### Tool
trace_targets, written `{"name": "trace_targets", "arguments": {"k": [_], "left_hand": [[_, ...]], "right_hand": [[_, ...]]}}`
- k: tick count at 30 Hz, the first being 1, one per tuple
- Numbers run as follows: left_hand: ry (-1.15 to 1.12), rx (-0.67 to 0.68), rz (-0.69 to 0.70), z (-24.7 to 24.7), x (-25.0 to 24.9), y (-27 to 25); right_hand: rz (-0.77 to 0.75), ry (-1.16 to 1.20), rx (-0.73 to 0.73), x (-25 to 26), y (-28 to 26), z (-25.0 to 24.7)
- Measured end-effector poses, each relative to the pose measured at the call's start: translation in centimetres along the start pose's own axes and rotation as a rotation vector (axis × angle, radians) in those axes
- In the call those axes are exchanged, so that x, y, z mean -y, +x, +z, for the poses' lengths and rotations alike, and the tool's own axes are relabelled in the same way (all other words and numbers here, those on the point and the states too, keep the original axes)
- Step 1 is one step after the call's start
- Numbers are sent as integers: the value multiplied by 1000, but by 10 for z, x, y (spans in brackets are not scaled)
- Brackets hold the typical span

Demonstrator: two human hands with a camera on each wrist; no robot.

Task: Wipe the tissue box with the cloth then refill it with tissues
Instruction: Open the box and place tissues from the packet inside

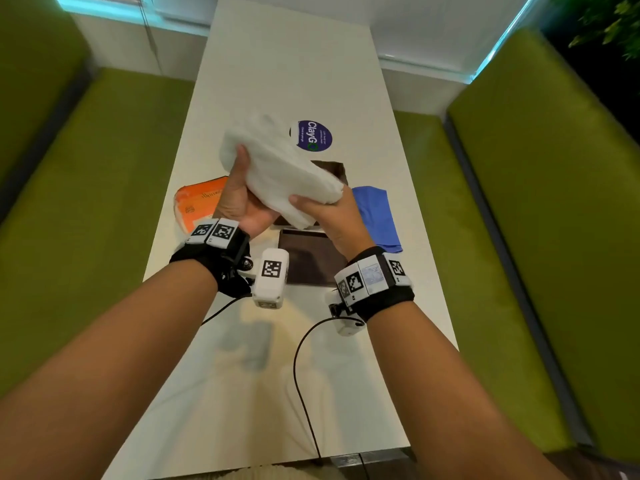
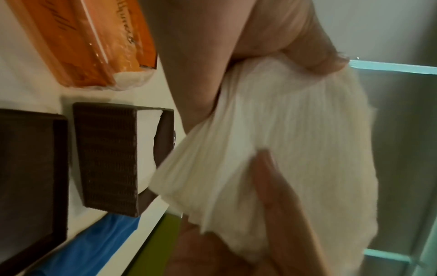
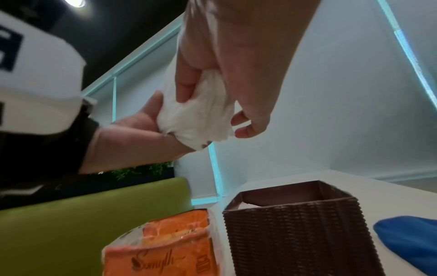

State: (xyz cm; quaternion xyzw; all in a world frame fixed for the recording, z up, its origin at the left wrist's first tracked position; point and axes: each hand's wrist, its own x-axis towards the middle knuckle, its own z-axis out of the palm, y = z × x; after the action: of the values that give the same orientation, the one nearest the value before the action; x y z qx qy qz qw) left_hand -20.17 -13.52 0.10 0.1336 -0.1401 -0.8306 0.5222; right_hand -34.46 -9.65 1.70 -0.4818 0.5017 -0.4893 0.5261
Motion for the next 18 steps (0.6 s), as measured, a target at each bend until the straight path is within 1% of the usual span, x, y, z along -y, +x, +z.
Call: {"name": "trace_targets", "arguments": {"k": [2, 4, 6, 8, 10, 12, 14, 15, 18], "left_hand": [[-58, -34, 12, -3, -1, 1], [-53, -42, -9, -4, 2, 1], [5, -38, -10, -2, 5, 1], [-22, -39, 24, -2, 5, 1], [-53, -87, 29, -2, 3, 2], [11, -132, 3, -3, 4, 2], [104, -131, -29, -3, 7, -1], [137, -132, -48, -4, 8, -1], [158, -150, -102, -9, 9, -5]], "right_hand": [[-15, -18, -10, 3, 0, -1], [-32, -88, 1, 4, -1, 1], [-55, -99, -54, 3, -1, 2], [-64, -88, -92, 3, -1, 0], [-43, -144, -63, -1, -2, -1], [-26, -120, -62, -2, -4, -1], [-24, -81, -68, -2, -5, 0], [-32, -97, -75, -2, -5, 2], [-121, -161, -117, 0, -6, 3]]}}
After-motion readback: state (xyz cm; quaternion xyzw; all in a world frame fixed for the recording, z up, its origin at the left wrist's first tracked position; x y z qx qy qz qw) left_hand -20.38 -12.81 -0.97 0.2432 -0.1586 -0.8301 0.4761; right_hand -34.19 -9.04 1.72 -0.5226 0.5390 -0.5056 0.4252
